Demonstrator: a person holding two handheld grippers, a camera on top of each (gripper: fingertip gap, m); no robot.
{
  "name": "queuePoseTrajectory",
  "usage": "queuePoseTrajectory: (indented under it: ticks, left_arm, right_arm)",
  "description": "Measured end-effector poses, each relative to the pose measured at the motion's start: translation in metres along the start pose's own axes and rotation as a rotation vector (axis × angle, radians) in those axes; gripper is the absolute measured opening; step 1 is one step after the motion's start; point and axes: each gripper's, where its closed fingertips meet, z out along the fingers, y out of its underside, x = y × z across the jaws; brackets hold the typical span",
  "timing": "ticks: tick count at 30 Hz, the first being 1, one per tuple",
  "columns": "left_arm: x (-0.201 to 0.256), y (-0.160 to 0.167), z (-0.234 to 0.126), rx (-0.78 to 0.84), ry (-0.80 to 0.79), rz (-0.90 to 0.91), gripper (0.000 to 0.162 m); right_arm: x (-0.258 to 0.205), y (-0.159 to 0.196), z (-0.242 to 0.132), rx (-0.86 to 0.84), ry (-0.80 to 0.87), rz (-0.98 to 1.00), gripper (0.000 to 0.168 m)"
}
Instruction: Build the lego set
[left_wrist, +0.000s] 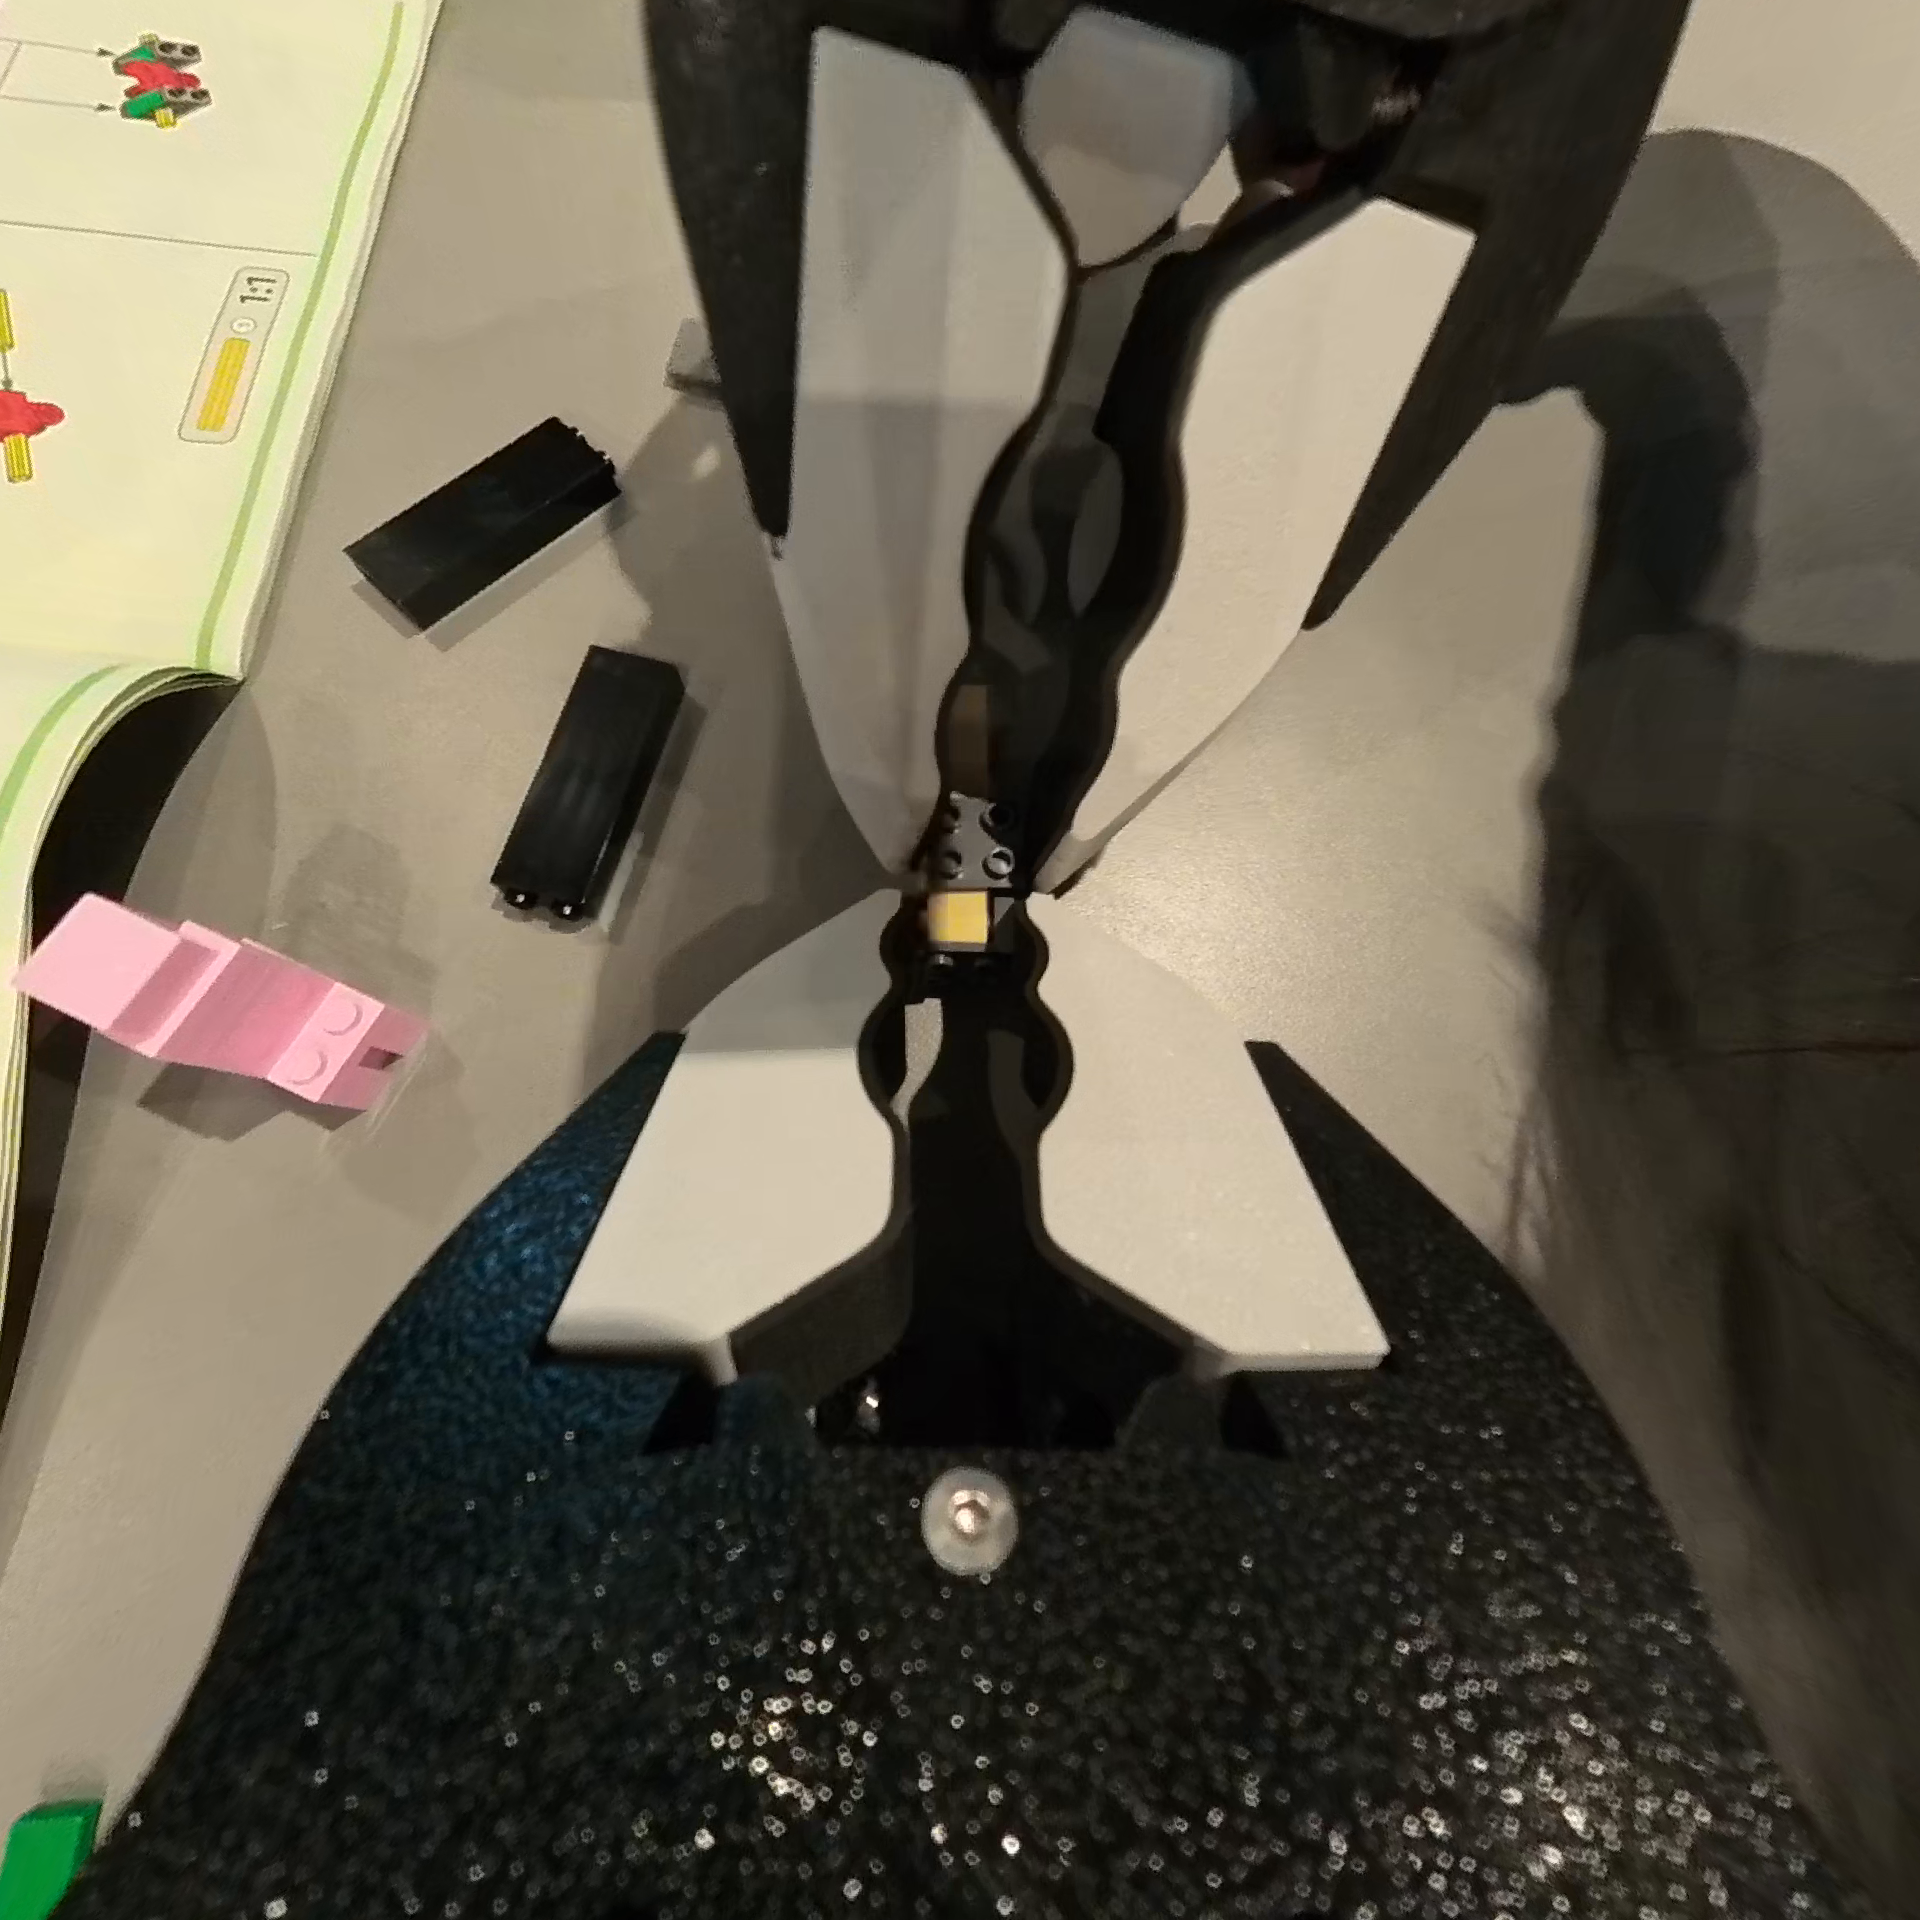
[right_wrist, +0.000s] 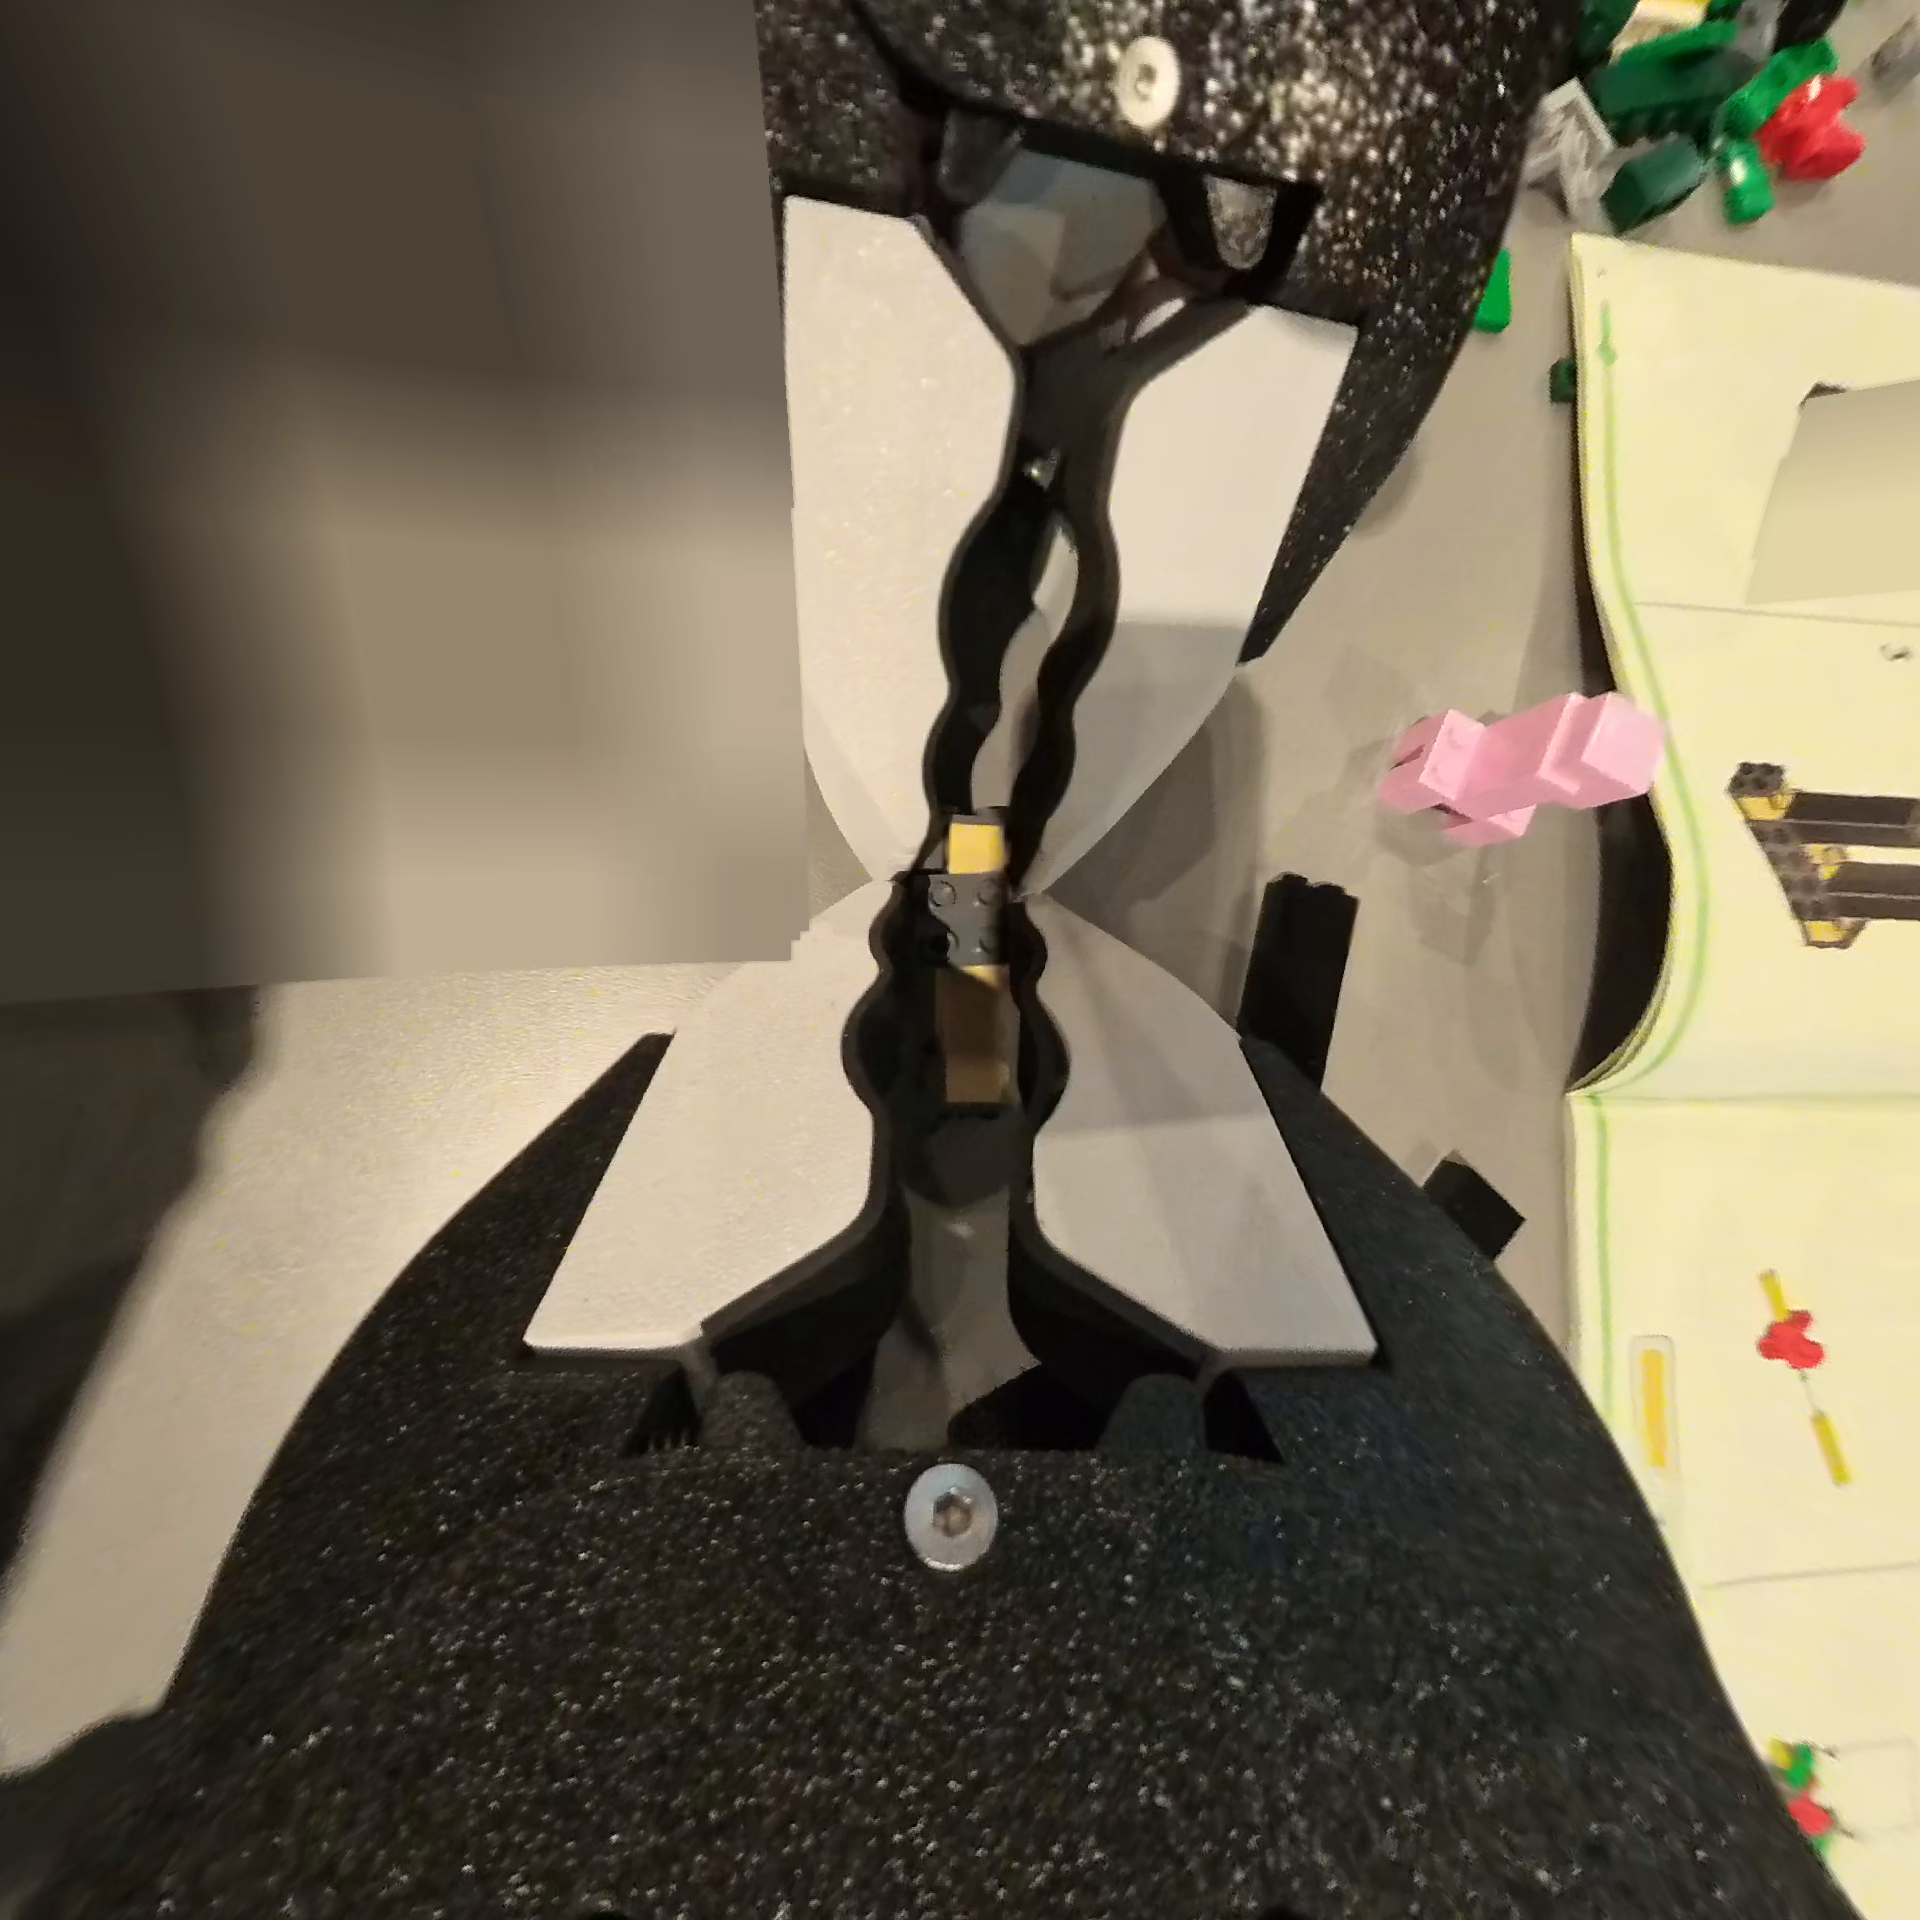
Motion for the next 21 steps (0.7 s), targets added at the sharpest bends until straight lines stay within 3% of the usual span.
queuePoseTrajectory:
  ticks: [21]
  left_arm:
    - [0.0004,-0.0003,0.0,0.001,0.005,-0.005,0.017]
  right_arm:
    - [0.0008,-0.0025,-0.0015,-0.001,0.139,-0.181,0.017]
